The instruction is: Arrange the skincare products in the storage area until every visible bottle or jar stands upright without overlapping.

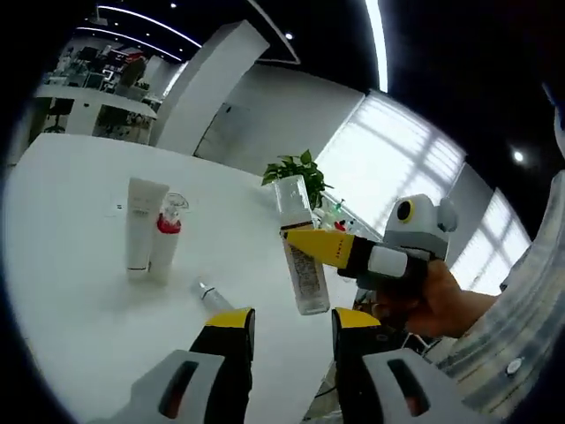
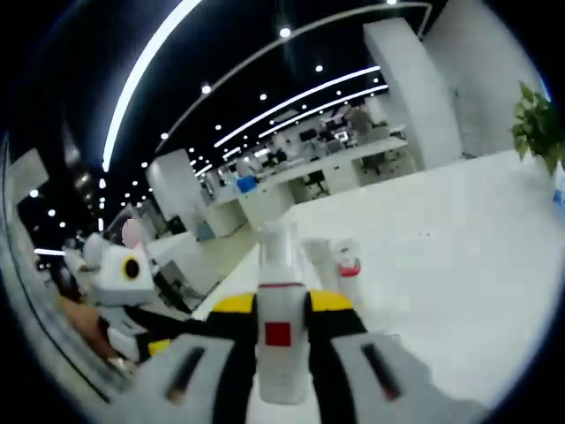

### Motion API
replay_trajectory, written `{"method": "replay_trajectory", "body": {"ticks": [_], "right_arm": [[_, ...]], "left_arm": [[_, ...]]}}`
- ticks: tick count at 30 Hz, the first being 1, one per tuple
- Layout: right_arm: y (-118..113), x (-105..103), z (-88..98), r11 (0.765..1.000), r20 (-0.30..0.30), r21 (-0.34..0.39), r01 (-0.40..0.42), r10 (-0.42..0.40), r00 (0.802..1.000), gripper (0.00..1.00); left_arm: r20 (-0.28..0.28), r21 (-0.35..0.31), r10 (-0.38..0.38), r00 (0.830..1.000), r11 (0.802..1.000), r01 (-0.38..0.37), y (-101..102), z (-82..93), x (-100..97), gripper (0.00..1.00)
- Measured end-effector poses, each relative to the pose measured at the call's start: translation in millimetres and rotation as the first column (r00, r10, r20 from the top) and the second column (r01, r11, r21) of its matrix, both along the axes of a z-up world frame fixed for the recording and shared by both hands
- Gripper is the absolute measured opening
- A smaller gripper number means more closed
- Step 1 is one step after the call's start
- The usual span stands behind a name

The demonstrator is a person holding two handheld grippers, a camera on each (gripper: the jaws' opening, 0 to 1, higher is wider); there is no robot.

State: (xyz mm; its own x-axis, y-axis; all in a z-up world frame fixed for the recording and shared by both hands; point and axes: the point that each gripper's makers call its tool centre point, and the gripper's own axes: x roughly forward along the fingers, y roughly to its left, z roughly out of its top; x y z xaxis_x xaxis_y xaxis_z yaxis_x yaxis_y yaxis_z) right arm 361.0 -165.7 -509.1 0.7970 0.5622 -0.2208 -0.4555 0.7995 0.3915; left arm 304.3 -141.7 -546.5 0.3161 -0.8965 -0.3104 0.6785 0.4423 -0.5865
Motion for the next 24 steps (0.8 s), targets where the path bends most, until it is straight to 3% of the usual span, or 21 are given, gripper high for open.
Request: {"method": "replay_trajectory", "body": {"ticks": [5,13,24], "right_arm": [[17.3,-0.5,10.5,0.999,0.032,0.018,-0.035,0.035,0.999,0.19],[47.8,-4.8,20.9,0.993,0.067,0.016,-0.115,0.113,0.991,0.19],[66.0,-7.4,26.7,0.987,0.082,0.027,-0.157,0.155,0.985,0.19]], "left_arm": [[0.052,0.014,0.000,0.999,1.000,-0.001,-4.4,7.2,2.8,0.36],[0.130,0.036,0.050,0.990,0.998,-0.055,5.9,15.6,12.8,0.35],[0.287,0.092,0.060,0.956,0.992,-0.089,17.8,26.8,14.3,0.29]]}}
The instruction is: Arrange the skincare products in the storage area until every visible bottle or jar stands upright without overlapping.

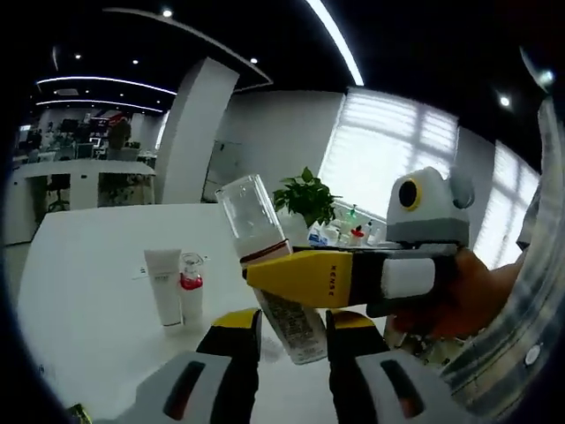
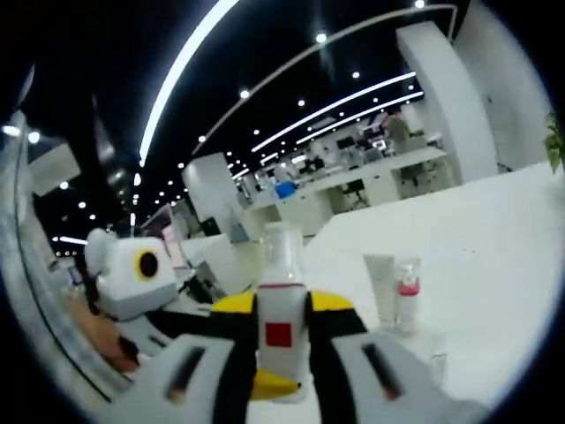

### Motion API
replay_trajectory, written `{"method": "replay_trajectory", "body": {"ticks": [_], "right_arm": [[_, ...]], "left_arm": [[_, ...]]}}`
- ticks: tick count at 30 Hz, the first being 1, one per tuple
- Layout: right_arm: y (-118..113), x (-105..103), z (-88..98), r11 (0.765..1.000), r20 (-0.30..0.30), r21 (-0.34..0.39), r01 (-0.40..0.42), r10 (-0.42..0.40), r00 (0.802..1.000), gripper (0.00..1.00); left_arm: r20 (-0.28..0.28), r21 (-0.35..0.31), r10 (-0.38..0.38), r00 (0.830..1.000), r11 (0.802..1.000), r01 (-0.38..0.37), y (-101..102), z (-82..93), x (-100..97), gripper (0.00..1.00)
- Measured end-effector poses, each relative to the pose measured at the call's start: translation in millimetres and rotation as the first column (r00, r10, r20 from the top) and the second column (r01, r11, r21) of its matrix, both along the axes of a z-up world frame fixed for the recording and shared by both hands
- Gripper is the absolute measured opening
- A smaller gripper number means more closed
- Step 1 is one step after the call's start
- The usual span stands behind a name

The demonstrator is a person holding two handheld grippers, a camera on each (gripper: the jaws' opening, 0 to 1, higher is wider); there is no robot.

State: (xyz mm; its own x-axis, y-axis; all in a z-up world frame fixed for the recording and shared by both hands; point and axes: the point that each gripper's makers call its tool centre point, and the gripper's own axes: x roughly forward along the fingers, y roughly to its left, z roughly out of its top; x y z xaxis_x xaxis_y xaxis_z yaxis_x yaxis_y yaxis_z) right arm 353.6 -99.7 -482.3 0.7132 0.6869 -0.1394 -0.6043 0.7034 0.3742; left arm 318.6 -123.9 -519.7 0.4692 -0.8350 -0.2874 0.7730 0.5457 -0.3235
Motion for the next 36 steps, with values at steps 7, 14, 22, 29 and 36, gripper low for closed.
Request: {"method": "replay_trajectory", "body": {"ticks": [7,14,22,29,36], "right_arm": [[8.6,-1.2,4.5,1.000,0.012,0.020,-0.010,0.010,1.000,0.19],[16.6,-4.4,6.0,0.998,0.009,0.032,-0.046,0.046,0.999,0.19],[20.3,-7.8,6.6,0.998,0.027,0.015,-0.068,0.067,0.997,0.18],[34.8,-15.5,12.3,0.991,0.062,0.002,-0.134,0.133,0.989,0.18],[44.8,-18.9,13.2,0.985,0.101,-0.042,-0.168,0.171,0.980,0.20]], "left_arm": [[0.070,0.045,0.049,0.996,0.998,-0.052,13.8,4.2,3.8,0.26],[0.081,0.047,0.093,0.992,0.994,-0.097,26.7,5.6,5.4,0.22],[0.071,0.042,0.076,0.995,0.996,-0.080,25.7,4.9,3.6,0.23],[0.068,0.040,0.068,0.995,0.997,-0.071,26.4,6.2,3.4,0.25],[0.052,0.024,0.099,0.994,0.995,-0.100,39.7,6.0,4.5,0.22]]}}
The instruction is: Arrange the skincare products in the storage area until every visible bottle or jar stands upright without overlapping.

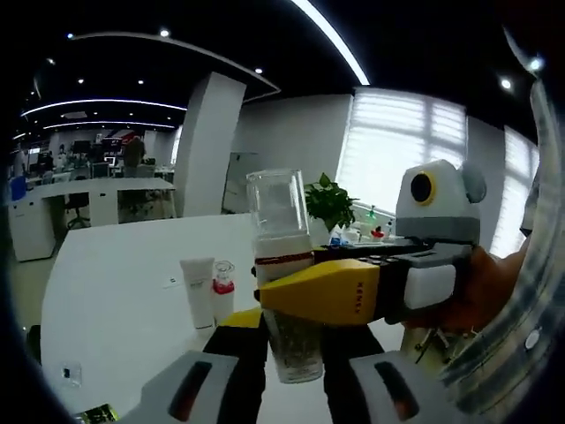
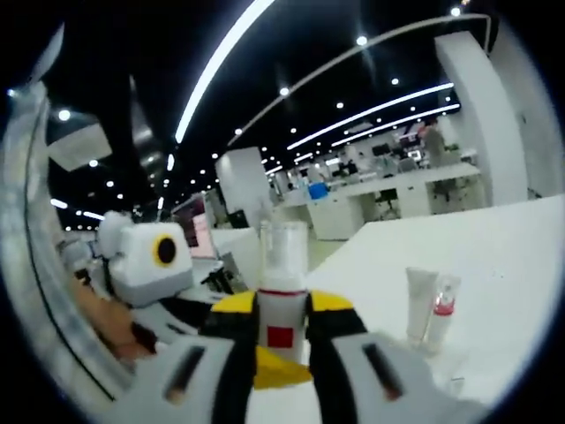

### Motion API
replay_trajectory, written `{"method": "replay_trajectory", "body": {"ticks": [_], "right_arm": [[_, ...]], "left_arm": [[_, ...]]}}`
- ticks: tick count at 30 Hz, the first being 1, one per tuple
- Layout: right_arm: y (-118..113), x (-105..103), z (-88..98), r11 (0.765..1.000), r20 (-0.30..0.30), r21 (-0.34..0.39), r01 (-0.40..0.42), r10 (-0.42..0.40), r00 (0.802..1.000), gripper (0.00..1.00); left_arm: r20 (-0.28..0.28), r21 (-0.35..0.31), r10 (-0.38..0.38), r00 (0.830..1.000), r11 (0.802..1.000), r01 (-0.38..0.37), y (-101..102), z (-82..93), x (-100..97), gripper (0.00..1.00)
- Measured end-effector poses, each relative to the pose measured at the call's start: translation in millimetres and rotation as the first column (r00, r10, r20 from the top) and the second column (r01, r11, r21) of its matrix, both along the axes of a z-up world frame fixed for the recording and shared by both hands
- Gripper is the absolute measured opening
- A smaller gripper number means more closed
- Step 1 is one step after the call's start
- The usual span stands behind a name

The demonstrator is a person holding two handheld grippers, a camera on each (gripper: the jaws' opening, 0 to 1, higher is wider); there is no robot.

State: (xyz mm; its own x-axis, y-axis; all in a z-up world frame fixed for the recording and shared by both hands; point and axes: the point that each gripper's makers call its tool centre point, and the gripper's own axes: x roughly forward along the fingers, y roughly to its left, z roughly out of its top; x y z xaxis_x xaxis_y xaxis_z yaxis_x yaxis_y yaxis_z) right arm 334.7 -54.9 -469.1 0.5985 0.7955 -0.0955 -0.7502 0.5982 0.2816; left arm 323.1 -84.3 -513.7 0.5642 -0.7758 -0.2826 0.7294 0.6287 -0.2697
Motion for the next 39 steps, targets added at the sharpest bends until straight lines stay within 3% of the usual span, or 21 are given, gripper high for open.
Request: {"method": "replay_trajectory", "body": {"ticks": [2,9,13,14,17,19,22,25,29,33,36,38,39], "right_arm": [[3.0,-3.8,-0.1,0.999,0.005,-0.011,-0.051,0.051,0.999,0.20],[6.9,-14.8,7.9,0.983,0.017,0.001,-0.184,0.184,0.983,0.24],[1.4,-19.6,13.8,0.960,0.012,0.008,-0.280,0.280,0.960,0.27],[0.4,-24.8,15.4,0.945,0.010,0.000,-0.328,0.328,0.945,0.27],[-3.8,-27.5,18.5,0.930,-0.006,-0.001,-0.369,0.369,0.930,0.26],[-5.8,-34.8,17.5,0.905,-0.058,0.012,-0.425,0.425,0.903,0.23],[-7.2,-36.3,15.4,0.895,-0.062,-0.016,-0.446,0.444,0.894,0.22],[-5.0,-37.6,14.8,0.896,-0.068,-0.027,-0.444,0.441,0.895,0.21],[0.8,-37.1,8.3,0.902,-0.043,-0.080,-0.425,0.422,0.905,0.21],[4.8,-36.2,3.8,0.909,-0.025,-0.095,-0.406,0.406,0.914,0.20],[2.5,-23.4,8.6,0.936,0.017,-0.040,-0.351,0.351,0.936,0.21],[-0.1,-16.0,2.8,0.944,0.025,-0.055,-0.327,0.328,0.944,0.21],[-5.0,-3.9,-9.8,0.955,0.015,-0.093,-0.283,0.285,0.958,0.21]], "left_arm": [[-0.029,-0.042,-0.025,0.999,0.999,0.023,2.7,0.3,-2.6,0.21],[0.002,-0.096,-0.151,0.989,0.984,0.151,0.6,11.3,-16.7,0.21],[0.012,-0.125,-0.198,0.980,0.972,0.198,-5.6,17.5,-22.2,0.21],[0.011,-0.134,-0.219,0.976,0.967,0.218,-8.4,18.8,-24.8,0.21],[0.012,-0.141,-0.252,0.968,0.958,0.252,-12.7,19.8,-29.4,0.21],[0.010,-0.141,-0.267,0.964,0.954,0.266,-14.0,18.9,-31.8,0.21],[0.007,-0.138,-0.283,0.959,0.950,0.281,-15.0,17.5,-35.2,0.21],[0.010,-0.136,-0.286,0.958,0.949,0.284,-14.4,16.6,-36.7,0.21],[0.057,-0.070,-0.247,0.967,0.966,0.250,-10.6,9.1,-32.6,0.22],[0.034,-0.051,-0.211,0.977,0.976,0.213,-3.7,1.6,-30.7,0.22],[0.017,0.001,-0.154,0.988,0.988,0.154,9.6,-9.9,-28.9,0.25],[0.043,0.016,-0.136,0.990,0.991,0.136,14.0,-10.3,-28.7,0.32],[0.056,0.022,-0.121,0.991,0.993,0.120,16.7,-9.9,-28.7,0.35]]}}
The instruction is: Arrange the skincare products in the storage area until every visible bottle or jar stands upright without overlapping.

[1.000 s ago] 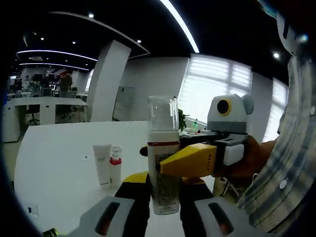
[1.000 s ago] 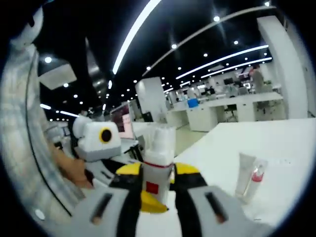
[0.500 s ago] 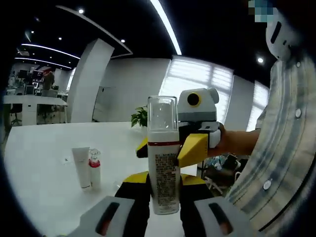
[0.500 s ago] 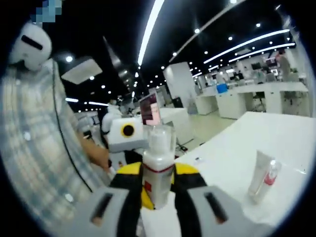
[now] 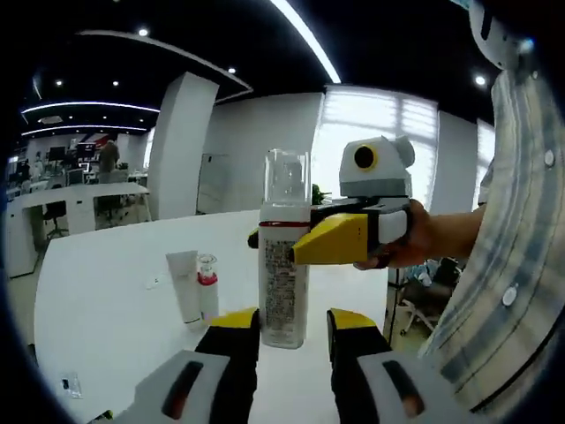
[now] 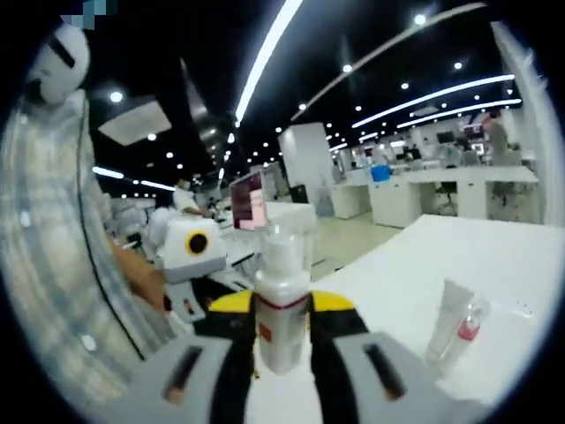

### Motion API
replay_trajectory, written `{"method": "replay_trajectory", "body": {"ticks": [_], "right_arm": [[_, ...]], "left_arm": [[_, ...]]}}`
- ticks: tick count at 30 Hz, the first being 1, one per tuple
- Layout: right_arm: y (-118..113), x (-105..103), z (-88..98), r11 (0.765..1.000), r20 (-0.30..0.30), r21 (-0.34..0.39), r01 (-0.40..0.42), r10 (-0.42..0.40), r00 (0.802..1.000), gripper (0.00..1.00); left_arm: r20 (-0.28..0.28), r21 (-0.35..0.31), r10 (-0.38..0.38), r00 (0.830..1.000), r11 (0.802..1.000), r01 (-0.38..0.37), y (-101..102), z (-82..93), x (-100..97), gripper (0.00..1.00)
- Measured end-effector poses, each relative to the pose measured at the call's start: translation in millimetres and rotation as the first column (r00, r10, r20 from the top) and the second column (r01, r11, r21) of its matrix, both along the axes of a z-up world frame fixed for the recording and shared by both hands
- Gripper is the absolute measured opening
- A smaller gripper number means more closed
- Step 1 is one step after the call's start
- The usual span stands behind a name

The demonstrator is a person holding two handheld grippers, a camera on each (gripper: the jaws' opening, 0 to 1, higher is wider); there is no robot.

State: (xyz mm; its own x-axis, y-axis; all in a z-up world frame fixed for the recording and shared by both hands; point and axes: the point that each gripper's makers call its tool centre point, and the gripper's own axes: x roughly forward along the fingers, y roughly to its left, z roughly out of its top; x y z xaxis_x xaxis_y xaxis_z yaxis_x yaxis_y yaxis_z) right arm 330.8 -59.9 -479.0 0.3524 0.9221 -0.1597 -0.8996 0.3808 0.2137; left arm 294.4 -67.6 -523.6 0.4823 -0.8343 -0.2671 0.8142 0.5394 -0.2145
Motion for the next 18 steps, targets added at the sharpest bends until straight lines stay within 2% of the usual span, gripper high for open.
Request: {"method": "replay_trajectory", "body": {"ticks": [2,4,6,11,15,18], "right_arm": [[-2.0,5.1,-8.4,1.000,-0.005,-0.019,0.010,-0.010,1.000,0.21],[-7.0,18.0,-23.5,0.998,-0.016,-0.040,0.054,-0.055,0.998,0.21],[-11.6,29.1,-34.8,0.992,0.000,-0.073,0.098,-0.098,0.995,0.21],[-13.5,46.6,-52.0,0.985,0.033,-0.103,0.141,-0.138,0.990,0.21],[-16.9,64.7,-66.3,0.971,0.077,-0.141,0.195,-0.185,0.980,0.21],[-15.3,72.1,-73.0,0.969,0.092,-0.147,0.197,-0.184,0.979,0.21]], "left_arm": [[-0.006,0.009,0.015,1.000,1.000,-0.015,5.0,-1.9,-3.8,0.36],[-0.015,0.040,0.039,0.999,0.998,-0.038,12.9,-7.2,-7.0,0.36],[-0.015,0.052,0.062,0.998,0.997,-0.061,19.1,-9.5,-8.6,0.36],[-0.038,0.049,0.144,0.989,0.989,-0.142,37.3,-12.2,-12.5,0.36],[-0.020,0.063,0.229,0.973,0.972,-0.227,53.7,-11.0,-13.1,0.36],[-0.026,0.059,0.273,0.962,0.961,-0.271,61.8,-10.8,-13.1,0.36]]}}
